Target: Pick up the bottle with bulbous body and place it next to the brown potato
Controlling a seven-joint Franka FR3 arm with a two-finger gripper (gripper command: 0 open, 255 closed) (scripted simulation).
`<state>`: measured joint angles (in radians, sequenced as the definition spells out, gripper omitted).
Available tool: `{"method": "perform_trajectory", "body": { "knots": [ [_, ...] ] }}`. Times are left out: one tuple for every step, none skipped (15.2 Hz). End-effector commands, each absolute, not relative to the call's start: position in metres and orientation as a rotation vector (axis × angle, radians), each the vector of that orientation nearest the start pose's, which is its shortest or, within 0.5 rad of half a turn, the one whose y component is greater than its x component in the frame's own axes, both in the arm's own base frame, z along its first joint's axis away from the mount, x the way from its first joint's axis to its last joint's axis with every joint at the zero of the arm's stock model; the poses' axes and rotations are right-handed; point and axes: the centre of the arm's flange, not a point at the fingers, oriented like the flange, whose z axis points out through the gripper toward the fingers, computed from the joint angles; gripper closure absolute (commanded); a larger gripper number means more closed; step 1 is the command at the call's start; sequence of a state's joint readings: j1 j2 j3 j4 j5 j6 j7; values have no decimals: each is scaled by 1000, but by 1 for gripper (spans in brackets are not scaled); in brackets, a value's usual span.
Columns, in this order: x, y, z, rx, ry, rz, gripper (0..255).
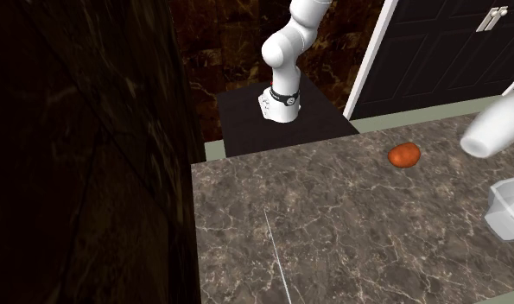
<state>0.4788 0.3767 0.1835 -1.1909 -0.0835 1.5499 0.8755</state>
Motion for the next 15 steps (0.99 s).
{"method": "perform_trajectory", "body": {
  "knots": [
    [544,406,574,-3140,360,-5,255],
    [544,429,574,-3140,360,-5,255],
    [544,429,568,-3140,360,-5,255],
    [544,429,563,-3140,360,-5,255],
    [544,429,558,-3140,360,-5,255],
    [544,429,553,-3140,360,-5,255],
    [544,429,547,-3140,360,-5,255],
    [544,429,542,-3140,360,-5,255],
    [544,429,537,-3140,360,-5,255],
    [544,429,531,-3140,360,-5,255],
    [544,429,526,-3140,360,-5,255],
    [544,429,521,-3140,360,-5,255],
    [544,429,516,-3140,360,-5,255],
    [544,429,510,-3140,360,-5,255],
    [544,429,505,-3140,360,-5,255]
  ]
}}
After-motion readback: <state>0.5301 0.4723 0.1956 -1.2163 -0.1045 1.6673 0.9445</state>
